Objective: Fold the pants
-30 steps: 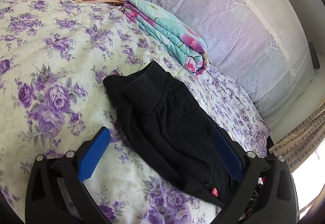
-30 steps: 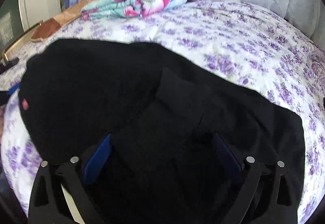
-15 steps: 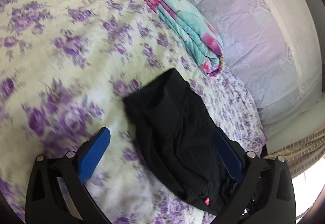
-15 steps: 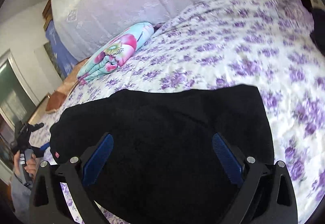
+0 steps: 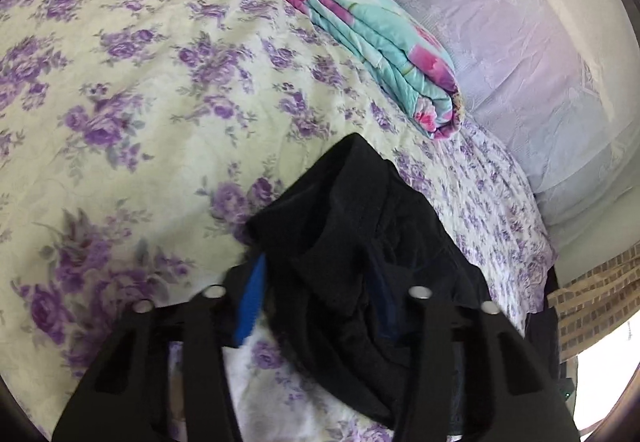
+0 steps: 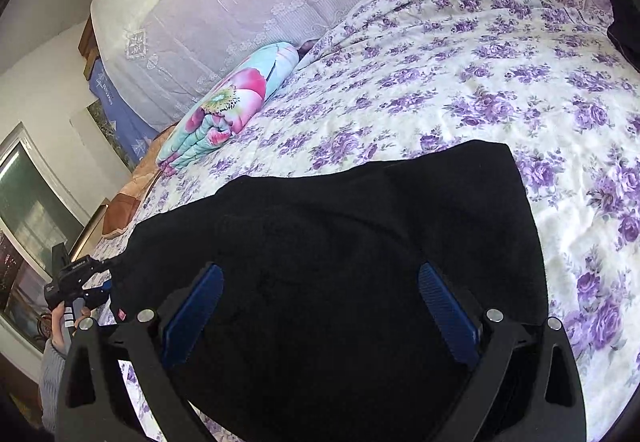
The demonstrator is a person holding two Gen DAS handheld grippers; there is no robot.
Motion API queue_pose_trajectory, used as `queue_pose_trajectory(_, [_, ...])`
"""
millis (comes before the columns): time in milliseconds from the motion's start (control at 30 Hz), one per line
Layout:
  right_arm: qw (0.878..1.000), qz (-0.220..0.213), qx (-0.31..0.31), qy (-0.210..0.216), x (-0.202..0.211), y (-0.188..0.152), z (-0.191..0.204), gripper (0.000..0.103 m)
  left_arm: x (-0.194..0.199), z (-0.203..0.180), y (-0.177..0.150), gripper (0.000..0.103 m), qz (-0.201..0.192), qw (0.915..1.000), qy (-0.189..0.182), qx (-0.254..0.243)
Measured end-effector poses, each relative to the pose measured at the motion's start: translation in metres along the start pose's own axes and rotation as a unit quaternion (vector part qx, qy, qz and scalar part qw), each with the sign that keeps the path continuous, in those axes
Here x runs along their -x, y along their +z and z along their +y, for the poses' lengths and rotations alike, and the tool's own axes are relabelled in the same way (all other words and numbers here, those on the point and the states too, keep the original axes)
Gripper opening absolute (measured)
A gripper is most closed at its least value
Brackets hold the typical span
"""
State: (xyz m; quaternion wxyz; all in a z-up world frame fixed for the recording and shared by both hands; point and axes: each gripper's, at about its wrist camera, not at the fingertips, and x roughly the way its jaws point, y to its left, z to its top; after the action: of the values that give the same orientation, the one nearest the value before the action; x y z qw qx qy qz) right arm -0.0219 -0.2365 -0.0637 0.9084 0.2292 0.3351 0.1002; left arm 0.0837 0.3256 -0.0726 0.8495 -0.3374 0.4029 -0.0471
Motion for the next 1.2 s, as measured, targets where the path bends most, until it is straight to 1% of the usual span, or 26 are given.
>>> queue_pose_trajectory(33, [1.0,0.0,0.0,0.0,0.0,0.0,0.0,0.099,0.002,0.005,0.001,0.033,0.0,0.9999,-0.011,0.007])
queue_pose_trajectory(133, [1.0,0.001,0.0,-0.001,-0.001,0.0,0.0,0.099,0.008,0.014,0.001,0.022,-0.005,0.9988,-0.041,0.026])
queue_pose_trajectory(167, [1.0,0.001,0.0,-0.001,-0.001,0.0,0.0,0.099,0.011,0.014,0.001,0.021,-0.009,0.9984,-0.048,0.028])
queue_pose_trajectory(233, [1.0,0.003,0.0,-0.002,-0.002,0.0,0.0,0.099,0.021,0.003,-0.001,0.019,-0.023,0.9983,-0.051,0.012])
queue_pose_trajectory(367, [1.0,0.004,0.0,-0.002,-0.003,0.0,-0.001,0.099,0.046,-0.038,-0.005,0.017,-0.051,0.9962,-0.053,-0.047])
queue_pose_trajectory(433, [1.0,0.003,-0.001,0.0,-0.002,0.0,-0.001,0.099,0.061,-0.065,-0.008,0.017,-0.065,0.993,-0.062,-0.077])
queue_pose_trajectory(533, [1.0,-0.002,-0.007,0.008,-0.001,0.0,-0.004,0.099,0.074,-0.103,-0.014,0.016,-0.074,0.9872,-0.073,-0.121])
queue_pose_trajectory(600, [0.999,-0.019,-0.022,0.018,0.006,0.0,-0.008,0.099,0.078,-0.132,-0.019,0.016,-0.073,0.9823,-0.084,-0.15])
queue_pose_trajectory(667, [0.997,-0.053,-0.049,0.031,0.021,0.002,-0.016,0.099,0.079,-0.16,-0.027,0.016,-0.07,0.977,-0.096,-0.177])
queue_pose_trajectory(733, [0.993,-0.081,-0.078,0.04,0.037,0.004,-0.027,0.099,0.078,-0.19,-0.036,0.016,-0.068,0.97,-0.107,-0.208])
queue_pose_trajectory(767, [0.992,-0.084,-0.083,0.04,0.042,0.005,-0.031,0.099,0.078,-0.204,-0.042,0.016,-0.067,0.9664,-0.114,-0.221])
queue_pose_trajectory(800, [0.992,-0.084,-0.088,0.033,0.046,0.005,-0.036,0.099,0.076,-0.222,-0.05,0.015,-0.065,0.9611,-0.122,-0.239])
queue_pose_trajectory(867, [0.991,-0.088,-0.097,0.019,0.056,0.003,-0.047,0.099,0.073,-0.247,-0.062,0.015,-0.061,0.9537,-0.137,-0.261])
queue_pose_trajectory(1000, [0.986,-0.111,-0.128,0.007,0.073,-0.003,-0.074,0.099,0.057,-0.308,-0.1,0.015,-0.034,0.9337,-0.181,-0.307])
queue_pose_trajectory(1033, [0.983,-0.119,-0.14,0.008,0.077,-0.004,-0.081,0.099,0.051,-0.324,-0.112,0.015,-0.024,0.9277,-0.191,-0.32])
queue_pose_trajectory(1100, [0.976,-0.142,-0.166,0.013,0.088,-0.007,-0.094,0.099,0.037,-0.355,-0.141,0.015,0.0,0.9125,-0.211,-0.35])
queue_pose_trajectory(1133, [0.973,-0.152,-0.17,0.013,0.094,-0.008,-0.099,0.099,0.028,-0.372,-0.16,0.015,0.016,0.9024,-0.222,-0.369])
queue_pose_trajectory(1167, [0.971,-0.167,-0.17,0.007,0.102,-0.008,-0.102,0.099,0.021,-0.382,-0.174,0.015,0.029,0.8956,-0.228,-0.381])
queue_pose_trajectory(1200, [0.97,-0.18,-0.166,-0.002,0.109,-0.008,-0.104,0.099,0.009,-0.397,-0.196,0.015,0.047,0.8846,-0.235,-0.4])
